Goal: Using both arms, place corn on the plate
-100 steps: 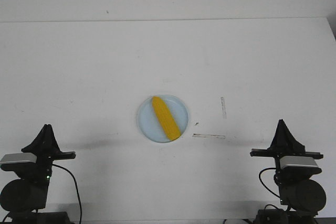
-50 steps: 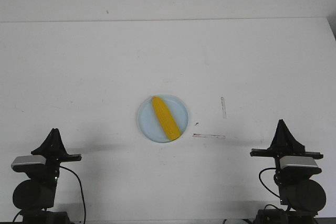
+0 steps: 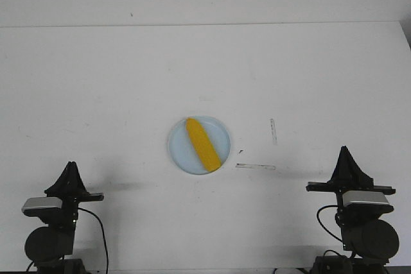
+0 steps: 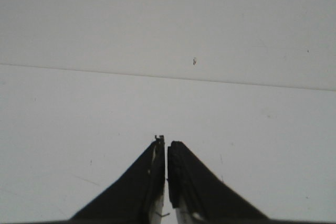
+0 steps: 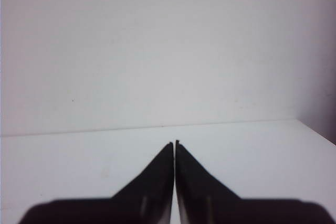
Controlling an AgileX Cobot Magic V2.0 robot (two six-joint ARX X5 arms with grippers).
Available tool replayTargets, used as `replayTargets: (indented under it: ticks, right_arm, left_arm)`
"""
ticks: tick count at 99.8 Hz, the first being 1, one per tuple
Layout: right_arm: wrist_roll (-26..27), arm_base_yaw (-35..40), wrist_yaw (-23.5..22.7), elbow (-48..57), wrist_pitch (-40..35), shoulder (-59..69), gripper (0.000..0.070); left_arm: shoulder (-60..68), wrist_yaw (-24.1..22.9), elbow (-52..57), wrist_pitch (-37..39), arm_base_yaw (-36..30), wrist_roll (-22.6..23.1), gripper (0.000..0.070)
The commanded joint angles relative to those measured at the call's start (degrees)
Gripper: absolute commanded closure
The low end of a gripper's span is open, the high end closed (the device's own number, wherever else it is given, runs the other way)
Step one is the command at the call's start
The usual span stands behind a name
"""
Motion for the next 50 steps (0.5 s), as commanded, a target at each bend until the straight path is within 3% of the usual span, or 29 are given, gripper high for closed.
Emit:
replayTargets:
  ticks: [1,50]
  right_arm:
    - [-0.24,0.02,-0.02,0.11,0.57,-0.07,0.0697]
    - [-0.24,0.02,0.0,0.11,1.16,-0.07,0.0697]
  left_arm:
    - [-0.26,-0.11,-1.2,1.86,-0.04,-0.33,0.0699]
    - [-0.26,0.13,-1.2,-2.01,-0.09,0.92,0.0699]
